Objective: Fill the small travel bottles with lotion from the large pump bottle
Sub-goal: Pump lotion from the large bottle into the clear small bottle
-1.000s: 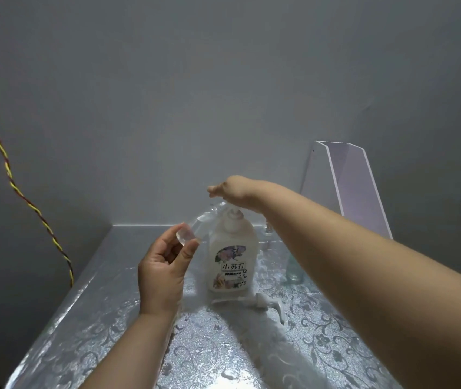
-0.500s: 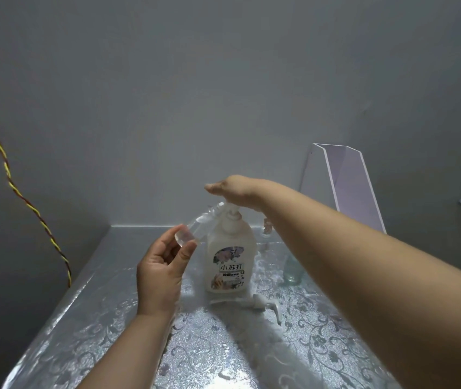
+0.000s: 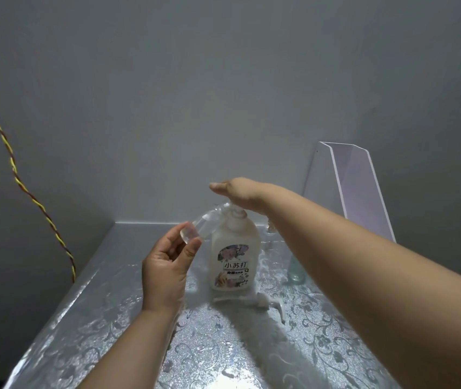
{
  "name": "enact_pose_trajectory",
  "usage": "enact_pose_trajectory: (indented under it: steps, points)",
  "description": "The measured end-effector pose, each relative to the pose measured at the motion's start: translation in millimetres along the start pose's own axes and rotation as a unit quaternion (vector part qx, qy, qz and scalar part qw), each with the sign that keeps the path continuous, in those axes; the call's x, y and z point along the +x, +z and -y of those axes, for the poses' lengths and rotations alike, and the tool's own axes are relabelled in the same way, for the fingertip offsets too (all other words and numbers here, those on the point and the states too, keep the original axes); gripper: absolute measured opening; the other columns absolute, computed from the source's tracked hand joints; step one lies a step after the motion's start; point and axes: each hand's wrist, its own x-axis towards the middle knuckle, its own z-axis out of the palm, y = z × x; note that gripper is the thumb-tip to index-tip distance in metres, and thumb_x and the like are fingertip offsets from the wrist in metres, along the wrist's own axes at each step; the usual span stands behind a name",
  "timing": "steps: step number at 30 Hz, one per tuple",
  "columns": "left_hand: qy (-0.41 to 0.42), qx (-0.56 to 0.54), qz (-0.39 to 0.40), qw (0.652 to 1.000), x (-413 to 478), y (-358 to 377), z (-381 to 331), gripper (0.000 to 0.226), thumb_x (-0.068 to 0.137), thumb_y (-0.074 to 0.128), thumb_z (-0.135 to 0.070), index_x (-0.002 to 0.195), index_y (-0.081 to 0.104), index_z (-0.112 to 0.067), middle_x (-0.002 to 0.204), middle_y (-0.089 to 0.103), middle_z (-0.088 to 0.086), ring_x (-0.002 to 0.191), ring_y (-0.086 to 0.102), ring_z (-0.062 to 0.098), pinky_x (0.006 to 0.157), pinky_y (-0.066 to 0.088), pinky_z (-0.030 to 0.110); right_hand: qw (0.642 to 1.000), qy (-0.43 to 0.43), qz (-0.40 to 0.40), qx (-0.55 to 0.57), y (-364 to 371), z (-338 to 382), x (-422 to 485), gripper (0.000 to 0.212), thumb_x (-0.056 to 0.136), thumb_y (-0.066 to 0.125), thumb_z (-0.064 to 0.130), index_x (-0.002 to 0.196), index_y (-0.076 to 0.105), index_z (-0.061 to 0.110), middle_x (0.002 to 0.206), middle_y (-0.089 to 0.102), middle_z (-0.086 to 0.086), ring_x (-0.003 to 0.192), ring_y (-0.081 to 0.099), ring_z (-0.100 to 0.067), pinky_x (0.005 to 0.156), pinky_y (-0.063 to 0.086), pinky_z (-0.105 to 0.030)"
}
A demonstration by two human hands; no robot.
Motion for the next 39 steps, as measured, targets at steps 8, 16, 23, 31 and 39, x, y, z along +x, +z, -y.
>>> enact_pose_trajectory:
  steps: [8, 16, 23, 31, 39]
  points:
    - [0.0, 0.002, -0.002, 1.0, -0.1, -0.1, -1.5, 0.042, 0.065, 0.075, -0.019, 0.106, 0.068, -0.024, 0.103, 0.075, -0.001, 0.097, 0.069, 0.009, 0.081, 0.052, 0.016, 1.0, 0.008, 0.002, -0.012, -4.7, 3.5, 0.1, 0.056, 0.101, 0.036, 0.043, 0.146, 0.037, 0.01, 0.154, 0.031, -0.007, 0.142, 0.031, -0.024, 0.117, 0.021, -0.035]
    - [-0.011, -0.014, -0.011, 1.0, -1.1, 0.6, 0.3, 0.044, 0.066, 0.073, -0.012, 0.109, 0.067, -0.018, 0.101, 0.075, -0.003, 0.092, 0.07, 0.007, 0.077, 0.053, 0.015, 0.997, -0.002, -0.005, -0.079, 6.8, -4.8, 5.2, 0.043, 0.105, 0.025, 0.018, 0.148, 0.032, 0.025, 0.157, 0.025, -0.004, 0.144, 0.025, -0.029, 0.12, 0.019, -0.041]
    - [-0.01, -0.009, -0.001, 1.0, 0.5, 0.4, 0.9, 0.041, 0.066, 0.073, -0.013, 0.106, 0.067, -0.021, 0.094, 0.076, -0.007, 0.089, 0.07, 0.004, 0.076, 0.052, 0.013, 1.0, 0.008, 0.011, -0.001, -5.1, 3.1, -1.1, 0.058, 0.1, 0.033, 0.048, 0.147, 0.036, 0.014, 0.155, 0.029, -0.005, 0.143, 0.029, -0.023, 0.119, 0.018, -0.036]
    - [-0.009, -0.003, -0.005, 1.0, 1.4, -1.2, 2.6, 0.042, 0.067, 0.073, -0.013, 0.108, 0.067, -0.019, 0.093, 0.076, -0.007, 0.089, 0.07, 0.003, 0.076, 0.052, 0.013, 0.997, 0.013, -0.008, -0.07, 0.7, 0.7, 3.3, 0.045, 0.104, 0.034, 0.028, 0.145, 0.038, 0.01, 0.154, 0.032, -0.008, 0.142, 0.031, -0.026, 0.119, 0.022, -0.036]
    - [-0.018, -0.009, -0.001, 1.0, 0.9, -1.4, 4.2, 0.043, 0.067, 0.072, -0.012, 0.109, 0.067, -0.017, 0.092, 0.076, -0.007, 0.088, 0.07, 0.004, 0.077, 0.053, 0.014, 0.989, 0.014, -0.027, -0.147, 1.9, -2.9, 7.2, 0.044, 0.101, 0.031, 0.032, 0.145, 0.033, 0.033, 0.155, 0.031, -0.003, 0.142, 0.031, -0.03, 0.116, 0.024, -0.047]
